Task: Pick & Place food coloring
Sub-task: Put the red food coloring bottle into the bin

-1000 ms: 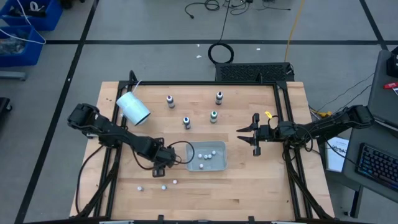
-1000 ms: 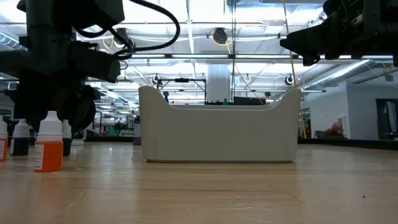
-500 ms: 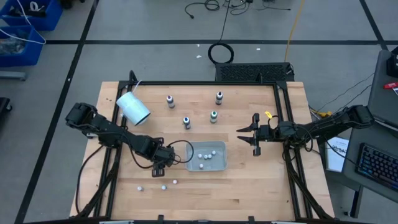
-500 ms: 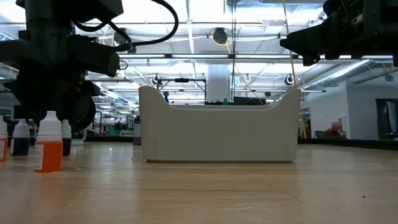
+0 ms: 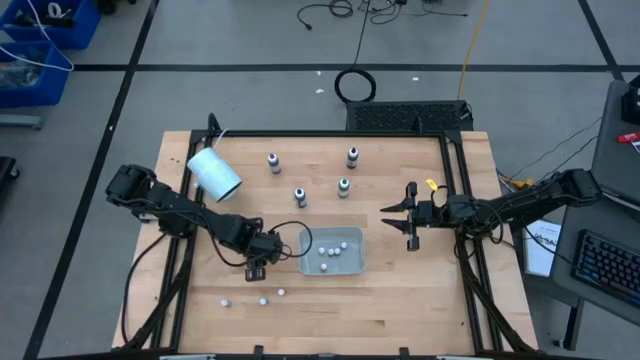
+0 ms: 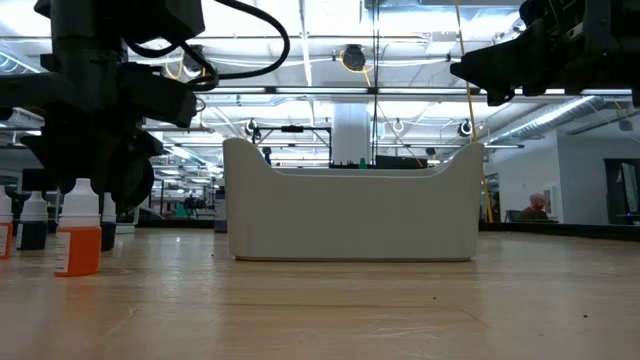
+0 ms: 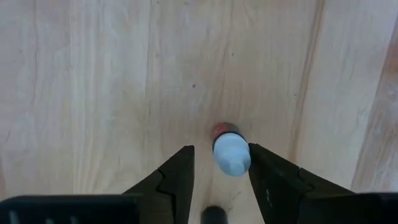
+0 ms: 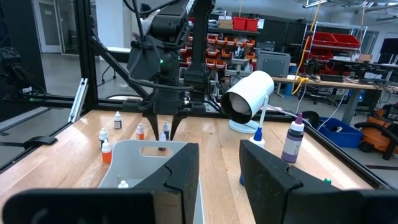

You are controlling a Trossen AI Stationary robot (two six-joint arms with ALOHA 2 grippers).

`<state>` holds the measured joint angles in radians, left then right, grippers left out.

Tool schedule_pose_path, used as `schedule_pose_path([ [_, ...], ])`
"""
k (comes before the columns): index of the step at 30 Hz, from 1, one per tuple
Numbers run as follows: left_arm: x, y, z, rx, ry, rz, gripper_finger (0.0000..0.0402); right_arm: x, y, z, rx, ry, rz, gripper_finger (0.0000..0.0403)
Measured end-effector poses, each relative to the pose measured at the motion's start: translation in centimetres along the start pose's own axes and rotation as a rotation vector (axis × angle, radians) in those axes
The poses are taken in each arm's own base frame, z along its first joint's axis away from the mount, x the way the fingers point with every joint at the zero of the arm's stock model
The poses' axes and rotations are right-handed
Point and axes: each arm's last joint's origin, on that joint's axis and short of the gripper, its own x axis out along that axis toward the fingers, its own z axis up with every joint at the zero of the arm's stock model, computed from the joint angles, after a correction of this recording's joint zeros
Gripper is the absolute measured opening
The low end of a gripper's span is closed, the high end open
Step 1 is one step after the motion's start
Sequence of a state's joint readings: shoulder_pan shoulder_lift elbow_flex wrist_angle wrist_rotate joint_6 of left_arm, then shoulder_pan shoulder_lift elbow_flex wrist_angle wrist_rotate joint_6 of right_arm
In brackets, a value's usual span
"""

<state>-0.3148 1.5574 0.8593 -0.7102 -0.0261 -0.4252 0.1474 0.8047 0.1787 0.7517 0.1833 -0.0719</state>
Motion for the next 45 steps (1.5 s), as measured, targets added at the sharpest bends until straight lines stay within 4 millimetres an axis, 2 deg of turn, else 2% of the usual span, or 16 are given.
schedule_pose_path([
  [12,-0.01,-0.21,0.1,0.001,0.006,-0.057,0.015,0.0,0.0,0.0,0.0,0.0,0.0,0.0104],
  [27,-0.05,-0.22,0.13,0.011,0.005,-0.057,0.0149,0.0,0.0,0.0,0.0,0.0,0.0,0.0105],
  [34,-0.88,-0.54,0.9,0.011,-0.022,-0.066,0.0149,0.0,0.0,0.0,0.0,0.0,0.0,0.0105],
  [45,-0.5,-0.31,0.56,0.02,-0.022,-0.03,0.0145,0.0,0.0,0.0,0.0,0.0,0.001,0.0105],
])
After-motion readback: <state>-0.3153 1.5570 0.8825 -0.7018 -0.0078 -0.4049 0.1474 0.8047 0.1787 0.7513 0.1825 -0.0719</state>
